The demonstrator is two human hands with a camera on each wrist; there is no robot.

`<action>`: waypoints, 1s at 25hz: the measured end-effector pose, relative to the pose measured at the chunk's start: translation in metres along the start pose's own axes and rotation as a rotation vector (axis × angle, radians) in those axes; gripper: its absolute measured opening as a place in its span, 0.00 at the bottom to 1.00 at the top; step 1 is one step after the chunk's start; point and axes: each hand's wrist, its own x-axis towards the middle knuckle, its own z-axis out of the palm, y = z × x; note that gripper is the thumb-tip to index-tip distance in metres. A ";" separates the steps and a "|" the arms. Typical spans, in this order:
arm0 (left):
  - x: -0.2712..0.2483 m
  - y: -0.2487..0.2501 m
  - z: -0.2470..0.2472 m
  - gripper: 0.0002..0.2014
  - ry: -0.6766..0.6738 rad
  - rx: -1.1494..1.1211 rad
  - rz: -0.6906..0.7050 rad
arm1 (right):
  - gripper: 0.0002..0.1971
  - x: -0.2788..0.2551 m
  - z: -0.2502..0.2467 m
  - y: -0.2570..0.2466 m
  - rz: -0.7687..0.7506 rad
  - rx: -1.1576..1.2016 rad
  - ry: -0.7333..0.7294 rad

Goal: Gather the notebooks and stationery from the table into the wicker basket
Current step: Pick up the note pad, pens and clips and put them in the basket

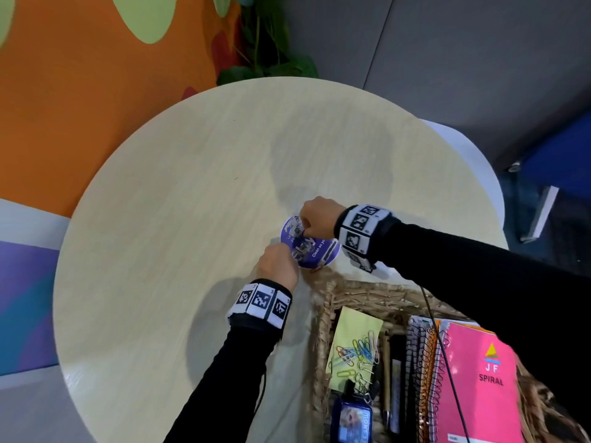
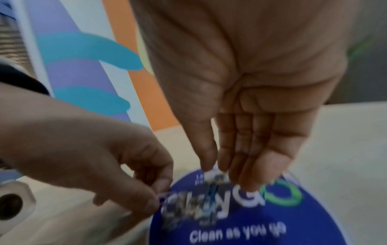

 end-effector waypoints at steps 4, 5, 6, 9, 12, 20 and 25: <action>-0.006 -0.012 -0.002 0.11 0.027 -0.067 0.046 | 0.23 0.017 0.006 -0.009 0.034 -0.028 -0.040; -0.009 -0.016 -0.004 0.10 0.036 -0.092 0.049 | 0.23 0.019 0.007 -0.010 0.045 -0.031 -0.038; -0.011 -0.018 -0.006 0.08 0.048 -0.111 0.047 | 0.22 0.021 0.008 -0.011 0.059 -0.032 -0.038; -0.017 -0.025 -0.011 0.06 0.067 -0.142 0.032 | 0.21 0.027 0.010 -0.012 0.094 -0.025 -0.034; -0.025 -0.029 -0.013 0.05 0.069 -0.151 0.070 | 0.21 0.028 0.010 -0.013 0.113 -0.029 -0.074; -0.057 -0.027 -0.025 0.04 0.145 -0.213 0.135 | 0.05 -0.054 -0.045 -0.015 -0.028 -0.014 -0.003; -0.078 -0.018 -0.037 0.03 0.206 -0.266 0.259 | 0.04 -0.172 -0.016 0.001 -0.035 0.127 0.103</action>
